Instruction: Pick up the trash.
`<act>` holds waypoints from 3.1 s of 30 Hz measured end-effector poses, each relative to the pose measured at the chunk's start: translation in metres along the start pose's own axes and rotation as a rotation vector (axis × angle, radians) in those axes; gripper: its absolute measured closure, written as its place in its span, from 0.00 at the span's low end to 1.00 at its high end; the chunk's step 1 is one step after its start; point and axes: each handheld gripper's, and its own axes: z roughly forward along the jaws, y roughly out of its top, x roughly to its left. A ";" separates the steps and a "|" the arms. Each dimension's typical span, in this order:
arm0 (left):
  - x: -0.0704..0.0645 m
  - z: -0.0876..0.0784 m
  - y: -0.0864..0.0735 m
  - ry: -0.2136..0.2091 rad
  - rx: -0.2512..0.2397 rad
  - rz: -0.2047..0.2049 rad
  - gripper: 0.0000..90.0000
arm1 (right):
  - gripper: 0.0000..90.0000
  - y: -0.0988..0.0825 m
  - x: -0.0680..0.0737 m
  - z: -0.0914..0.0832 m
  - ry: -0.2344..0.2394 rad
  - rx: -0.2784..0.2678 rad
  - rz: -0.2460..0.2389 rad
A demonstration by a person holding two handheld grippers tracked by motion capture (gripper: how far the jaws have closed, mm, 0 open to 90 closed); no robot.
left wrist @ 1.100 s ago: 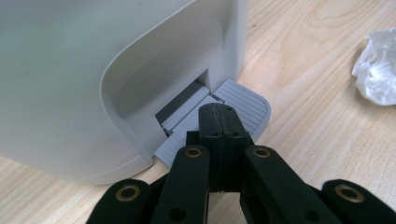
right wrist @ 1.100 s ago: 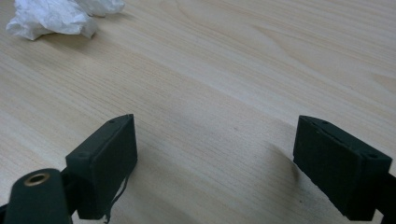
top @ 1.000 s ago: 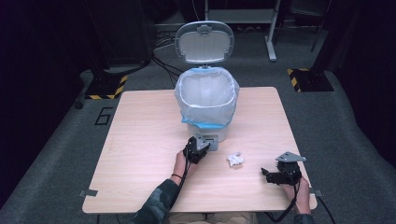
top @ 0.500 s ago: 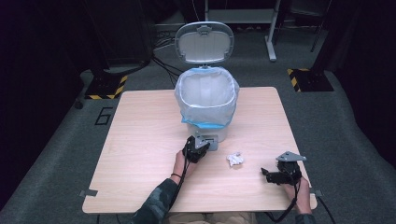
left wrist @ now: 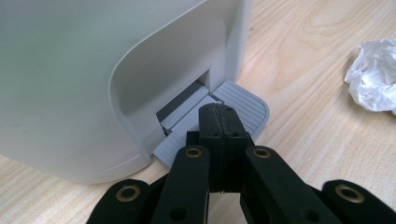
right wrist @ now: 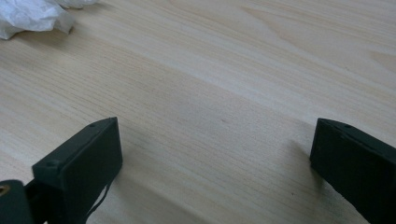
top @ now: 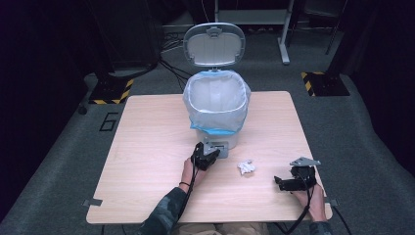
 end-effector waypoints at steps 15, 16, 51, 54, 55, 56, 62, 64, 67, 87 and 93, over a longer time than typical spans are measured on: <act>0.003 0.000 0.000 -0.022 0.004 -0.019 1.00 | 0.02 0.017 0.012 -0.006 0.055 -0.007 -0.053; 0.002 0.000 0.000 -0.020 0.002 -0.017 1.00 | 0.02 0.020 0.014 -0.007 0.055 -0.010 -0.057; 0.003 0.001 0.000 -0.023 -0.003 -0.024 1.00 | 0.05 0.080 0.088 0.040 0.235 0.038 -0.218; 0.003 0.001 0.000 -0.020 -0.006 -0.028 1.00 | 0.07 0.080 0.091 0.047 0.230 0.048 -0.207; 0.003 0.001 0.000 -0.021 -0.008 -0.029 1.00 | 0.08 0.081 0.091 0.049 0.230 0.052 -0.208; 0.003 0.001 0.000 -0.021 -0.006 -0.029 1.00 | 0.09 0.080 0.091 0.050 0.227 0.054 -0.208; 0.003 0.001 0.000 -0.023 -0.006 -0.032 1.00 | 0.30 0.077 0.094 0.058 0.185 0.061 -0.195; 0.003 0.001 0.000 -0.023 -0.006 -0.032 1.00 | 0.39 0.076 0.093 0.058 0.176 0.044 -0.172; 0.003 0.001 0.000 -0.022 -0.004 -0.031 1.00 | 0.53 0.075 0.091 0.057 0.163 0.030 -0.153; 0.004 0.001 0.000 -0.025 -0.005 -0.033 1.00 | 0.93 0.072 0.086 0.055 0.200 0.001 -0.139; 0.004 0.001 0.000 -0.025 -0.005 -0.037 1.00 | 0.93 0.072 0.083 0.050 0.219 -0.010 -0.120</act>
